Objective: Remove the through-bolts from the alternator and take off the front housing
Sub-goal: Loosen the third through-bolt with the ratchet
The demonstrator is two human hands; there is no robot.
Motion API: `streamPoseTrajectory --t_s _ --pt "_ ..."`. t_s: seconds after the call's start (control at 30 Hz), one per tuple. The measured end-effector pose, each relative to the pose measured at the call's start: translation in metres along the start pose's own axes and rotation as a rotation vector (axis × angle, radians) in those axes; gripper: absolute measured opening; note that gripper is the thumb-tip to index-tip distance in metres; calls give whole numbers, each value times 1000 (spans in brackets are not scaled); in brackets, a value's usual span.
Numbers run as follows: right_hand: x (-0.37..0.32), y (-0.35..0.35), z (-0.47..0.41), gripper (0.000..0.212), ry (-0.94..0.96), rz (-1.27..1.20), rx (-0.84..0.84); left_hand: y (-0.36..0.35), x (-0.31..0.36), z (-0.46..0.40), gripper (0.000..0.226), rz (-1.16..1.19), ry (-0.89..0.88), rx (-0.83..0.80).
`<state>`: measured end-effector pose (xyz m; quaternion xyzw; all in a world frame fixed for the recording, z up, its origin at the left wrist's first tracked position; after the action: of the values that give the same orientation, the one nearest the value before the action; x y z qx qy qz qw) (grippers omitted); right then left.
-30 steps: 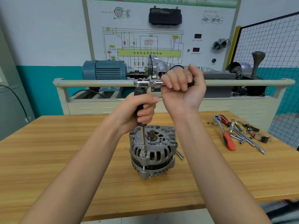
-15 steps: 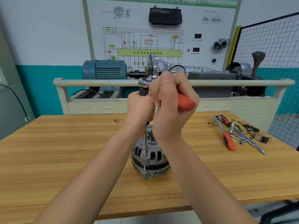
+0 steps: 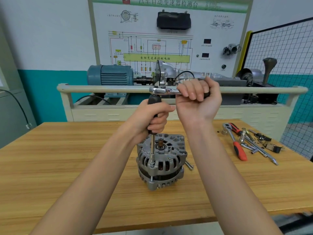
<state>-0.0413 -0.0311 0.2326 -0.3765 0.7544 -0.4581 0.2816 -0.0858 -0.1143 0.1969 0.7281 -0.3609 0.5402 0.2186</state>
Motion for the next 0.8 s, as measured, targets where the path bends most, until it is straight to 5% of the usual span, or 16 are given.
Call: streamPoseTrajectory --t_s 0.2,0.37,0.47,0.7,0.8 --pt "0 -25 36 36 418 417 -257 14 -1 0 43 -15 -78 396" --pt "8 -43 67 24 794 731 -412 15 1 0 34 -114 -114 487" --pt "3 -40 55 32 659 614 -382 12 -2 -3 40 -75 -83 339" --pt "9 -5 -5 42 -65 55 -38 8 -2 0 27 4 -48 -37" --pt "10 4 -12 38 -72 -36 44 4 -4 -3 41 12 -22 7"
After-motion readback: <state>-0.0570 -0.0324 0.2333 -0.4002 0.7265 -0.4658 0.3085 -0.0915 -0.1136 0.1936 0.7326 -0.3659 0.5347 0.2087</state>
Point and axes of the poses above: each hand's wrist, its own z-axis away from the middle knuckle, its own y-axis out of the back of the hand, x = y × z, the point moved 7 cm from there along -z, towards the middle knuckle, and after that the axes turned 6 degrees about x, right-handed, at the moved point
